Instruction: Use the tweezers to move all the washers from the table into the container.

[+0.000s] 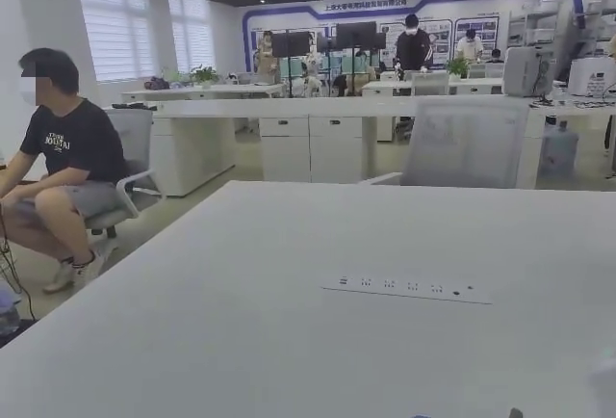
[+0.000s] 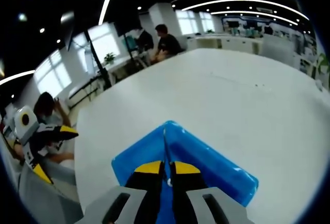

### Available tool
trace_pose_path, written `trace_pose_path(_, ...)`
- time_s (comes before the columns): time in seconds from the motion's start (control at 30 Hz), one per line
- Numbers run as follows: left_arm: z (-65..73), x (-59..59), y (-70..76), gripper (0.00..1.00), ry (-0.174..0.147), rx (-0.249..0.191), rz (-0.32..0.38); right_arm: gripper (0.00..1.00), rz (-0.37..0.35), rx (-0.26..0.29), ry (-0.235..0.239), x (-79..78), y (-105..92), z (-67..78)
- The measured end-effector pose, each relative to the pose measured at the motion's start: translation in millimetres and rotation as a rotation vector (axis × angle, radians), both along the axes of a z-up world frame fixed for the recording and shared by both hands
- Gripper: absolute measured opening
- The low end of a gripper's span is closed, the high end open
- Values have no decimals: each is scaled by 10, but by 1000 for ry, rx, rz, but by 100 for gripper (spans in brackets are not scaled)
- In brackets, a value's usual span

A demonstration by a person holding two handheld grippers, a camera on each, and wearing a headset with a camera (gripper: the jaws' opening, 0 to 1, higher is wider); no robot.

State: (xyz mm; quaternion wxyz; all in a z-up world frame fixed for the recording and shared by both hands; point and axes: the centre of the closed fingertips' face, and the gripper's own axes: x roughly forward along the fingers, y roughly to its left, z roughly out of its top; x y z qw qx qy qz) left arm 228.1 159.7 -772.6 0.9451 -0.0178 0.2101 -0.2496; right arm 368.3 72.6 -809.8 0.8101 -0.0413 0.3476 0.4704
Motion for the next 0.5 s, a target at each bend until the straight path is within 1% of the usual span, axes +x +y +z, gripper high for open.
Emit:
trace_pose_path(0.13,-6,-2,-3,77,1,2,-2,3,8,-7,-14,-29,10,-18)
trace_pose_path(0.3,-13,-4,-4,76,2,5,-5,4,3,10,-14,-53,25,-5)
trace_pose_path(0.5,-17,-1,0,76,3,7,-3,4,6,27,-50,-78,21,70)
